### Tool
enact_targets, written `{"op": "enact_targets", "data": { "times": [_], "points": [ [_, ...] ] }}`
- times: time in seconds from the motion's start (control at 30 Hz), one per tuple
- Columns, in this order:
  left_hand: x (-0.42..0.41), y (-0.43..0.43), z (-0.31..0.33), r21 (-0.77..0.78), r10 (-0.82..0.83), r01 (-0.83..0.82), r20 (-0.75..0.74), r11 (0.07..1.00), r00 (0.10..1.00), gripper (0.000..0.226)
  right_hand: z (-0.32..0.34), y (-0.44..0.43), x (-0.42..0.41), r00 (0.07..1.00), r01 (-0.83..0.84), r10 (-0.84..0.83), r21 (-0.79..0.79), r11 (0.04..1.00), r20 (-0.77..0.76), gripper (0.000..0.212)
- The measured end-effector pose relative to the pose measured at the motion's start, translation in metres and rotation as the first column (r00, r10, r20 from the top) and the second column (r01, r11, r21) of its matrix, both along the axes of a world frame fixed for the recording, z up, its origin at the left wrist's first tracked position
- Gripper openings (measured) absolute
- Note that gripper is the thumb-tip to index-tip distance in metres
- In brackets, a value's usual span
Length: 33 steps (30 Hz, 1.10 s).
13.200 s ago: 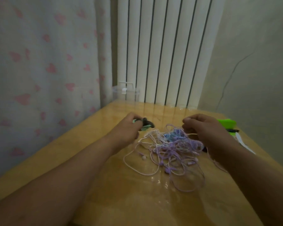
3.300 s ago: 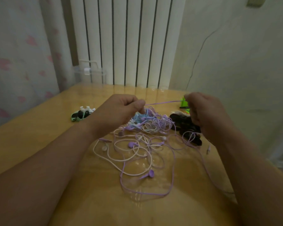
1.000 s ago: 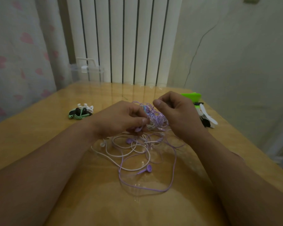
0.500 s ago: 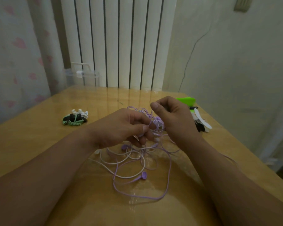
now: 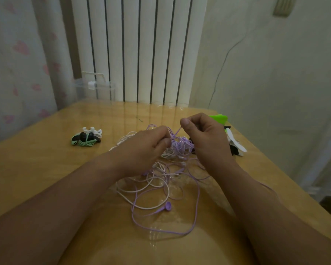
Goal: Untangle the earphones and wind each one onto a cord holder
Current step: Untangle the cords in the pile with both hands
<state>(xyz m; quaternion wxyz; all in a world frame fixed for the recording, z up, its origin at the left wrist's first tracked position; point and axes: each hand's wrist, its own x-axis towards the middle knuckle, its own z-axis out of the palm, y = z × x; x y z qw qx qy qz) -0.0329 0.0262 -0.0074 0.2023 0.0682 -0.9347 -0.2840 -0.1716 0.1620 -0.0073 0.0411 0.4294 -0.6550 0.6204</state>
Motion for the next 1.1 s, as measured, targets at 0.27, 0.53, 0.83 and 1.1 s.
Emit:
{"op": "enact_targets", "data": {
  "times": [0.27, 0.53, 0.83, 1.1],
  "points": [
    [-0.002, -0.002, 0.0, -0.02, -0.019, 0.018, -0.077, 1.0, 0.997, 0.009, 0.0, 0.0, 0.002, 0.999, 0.016, -0.016, 0.01, 1.0, -0.033, 0.016],
    [0.003, 0.002, 0.006, 0.307, -0.112, 0.109, -0.009, 0.945, 0.994, 0.012, 0.002, 0.0, 0.002, 1.0, -0.008, 0.008, -0.004, 1.0, -0.017, 0.018],
    [0.008, 0.005, 0.015, 0.747, -0.223, 0.244, -0.131, 0.618, 0.966, 0.023, -0.001, -0.002, -0.002, 0.986, -0.081, 0.081, -0.01, 0.997, 0.145, 0.024],
    [0.002, 0.012, 0.004, 0.716, -0.276, 0.215, -0.032, 0.664, 0.961, 0.02, -0.001, -0.001, -0.001, 0.992, -0.058, 0.061, -0.03, 0.998, 0.115, 0.02]
  ]
}}
